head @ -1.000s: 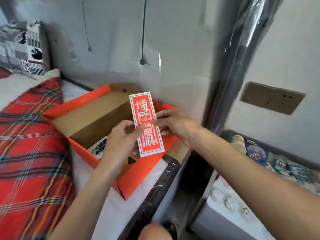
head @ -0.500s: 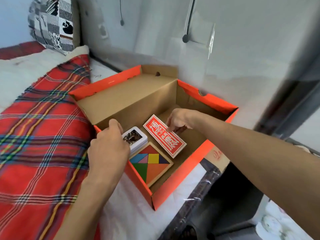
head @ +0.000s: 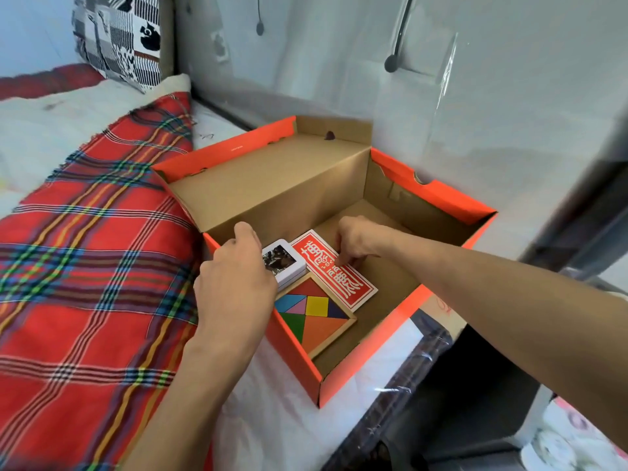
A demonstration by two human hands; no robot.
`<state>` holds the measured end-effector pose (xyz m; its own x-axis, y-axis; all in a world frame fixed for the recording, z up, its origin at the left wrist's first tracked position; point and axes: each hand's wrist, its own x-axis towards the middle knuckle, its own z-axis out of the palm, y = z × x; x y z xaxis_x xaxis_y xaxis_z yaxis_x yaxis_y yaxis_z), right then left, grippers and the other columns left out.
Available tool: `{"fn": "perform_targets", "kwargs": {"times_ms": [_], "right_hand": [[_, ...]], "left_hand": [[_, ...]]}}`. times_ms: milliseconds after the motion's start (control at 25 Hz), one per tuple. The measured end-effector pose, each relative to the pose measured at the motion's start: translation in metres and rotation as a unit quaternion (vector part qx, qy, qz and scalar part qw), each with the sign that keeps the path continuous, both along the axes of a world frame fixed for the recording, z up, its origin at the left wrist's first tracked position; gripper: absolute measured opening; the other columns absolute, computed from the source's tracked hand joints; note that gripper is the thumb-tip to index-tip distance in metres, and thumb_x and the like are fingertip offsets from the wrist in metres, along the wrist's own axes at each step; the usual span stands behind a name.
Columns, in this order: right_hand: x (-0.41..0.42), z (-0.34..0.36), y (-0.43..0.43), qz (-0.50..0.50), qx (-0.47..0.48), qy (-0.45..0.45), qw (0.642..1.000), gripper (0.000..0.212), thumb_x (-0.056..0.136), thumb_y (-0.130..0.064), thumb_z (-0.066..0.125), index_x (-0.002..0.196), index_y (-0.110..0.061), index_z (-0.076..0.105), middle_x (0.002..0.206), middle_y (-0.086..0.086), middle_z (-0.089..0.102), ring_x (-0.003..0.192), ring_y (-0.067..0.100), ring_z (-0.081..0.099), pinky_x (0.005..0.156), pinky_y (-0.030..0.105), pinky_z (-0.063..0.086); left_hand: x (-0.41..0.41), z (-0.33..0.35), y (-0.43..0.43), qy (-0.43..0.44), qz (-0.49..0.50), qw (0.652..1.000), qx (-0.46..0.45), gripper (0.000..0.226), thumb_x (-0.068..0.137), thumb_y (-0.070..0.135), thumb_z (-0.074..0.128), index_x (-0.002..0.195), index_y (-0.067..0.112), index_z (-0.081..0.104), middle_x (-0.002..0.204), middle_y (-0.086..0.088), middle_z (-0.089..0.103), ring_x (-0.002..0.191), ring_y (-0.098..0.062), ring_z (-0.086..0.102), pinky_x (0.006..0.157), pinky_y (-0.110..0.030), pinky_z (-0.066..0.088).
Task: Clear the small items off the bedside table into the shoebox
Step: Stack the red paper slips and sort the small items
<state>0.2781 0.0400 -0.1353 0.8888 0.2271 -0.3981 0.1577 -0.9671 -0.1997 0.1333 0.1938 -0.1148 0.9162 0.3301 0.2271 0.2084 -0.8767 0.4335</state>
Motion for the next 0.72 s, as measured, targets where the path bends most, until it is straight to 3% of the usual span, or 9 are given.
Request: {"fn": "perform_targets", "kwargs": {"times_ms": [240,360,440,560,720], "right_hand": [[-0.008,0.013,0.000,0.009,-0.010,-0.025,1.000,0.038,0.085,-0.023,0.074,0.117,-0.005,0.068,0.113,0.010,0.069,0.101,0.025,0.068,0.090,0.035,0.056],[-0.024,0.037,-0.016,-0.005,0.054,-0.061,0.997,0.027,0.089,-0.014,0.064,0.115,-0.006,0.070,0.109,0.009,0.070,0.102,0.024,0.066,0.090,0.032,0.054],[-0.046,0.061,-0.039,-0.029,0.132,-0.085,0.987,0.025,0.089,-0.006,0.057,0.108,-0.010,0.072,0.094,0.006,0.070,0.095,0.019,0.066,0.082,0.024,0.051],[-0.094,0.096,-0.095,-0.050,0.211,-0.093,0.972,0.022,0.087,0.000,0.058,0.101,-0.008,0.072,0.073,0.003,0.065,0.074,0.015,0.063,0.072,0.023,0.049],[-0.181,0.115,-0.215,-0.152,0.266,-0.114,0.945,0.020,0.086,0.004,0.059,0.101,-0.004,0.070,0.075,0.009,0.063,0.065,0.015,0.055,0.056,0.017,0.042]], "left_hand": [[-0.003,0.007,-0.004,0.010,0.010,0.998,0.061,0.017,0.091,0.023,0.057,0.101,0.018,0.044,0.104,-0.008,0.061,0.092,-0.037,0.059,0.065,-0.039,0.034],[-0.008,0.021,-0.015,-0.007,-0.008,0.997,0.075,0.017,0.092,0.030,0.057,0.102,0.021,0.048,0.106,-0.005,0.062,0.087,-0.031,0.058,0.065,-0.037,0.032],[-0.011,0.032,-0.033,-0.011,-0.056,0.997,0.045,0.013,0.090,0.029,0.056,0.100,0.024,0.050,0.106,-0.004,0.062,0.089,-0.034,0.057,0.069,-0.037,0.035],[-0.024,0.046,-0.079,-0.009,-0.166,0.986,-0.006,0.013,0.086,0.025,0.058,0.098,0.029,0.054,0.105,0.001,0.065,0.100,-0.034,0.059,0.073,-0.036,0.036],[-0.052,0.041,-0.173,-0.003,-0.311,0.950,-0.030,0.014,0.087,0.029,0.057,0.101,0.031,0.057,0.106,0.003,0.071,0.102,-0.033,0.062,0.076,-0.036,0.045]]}}
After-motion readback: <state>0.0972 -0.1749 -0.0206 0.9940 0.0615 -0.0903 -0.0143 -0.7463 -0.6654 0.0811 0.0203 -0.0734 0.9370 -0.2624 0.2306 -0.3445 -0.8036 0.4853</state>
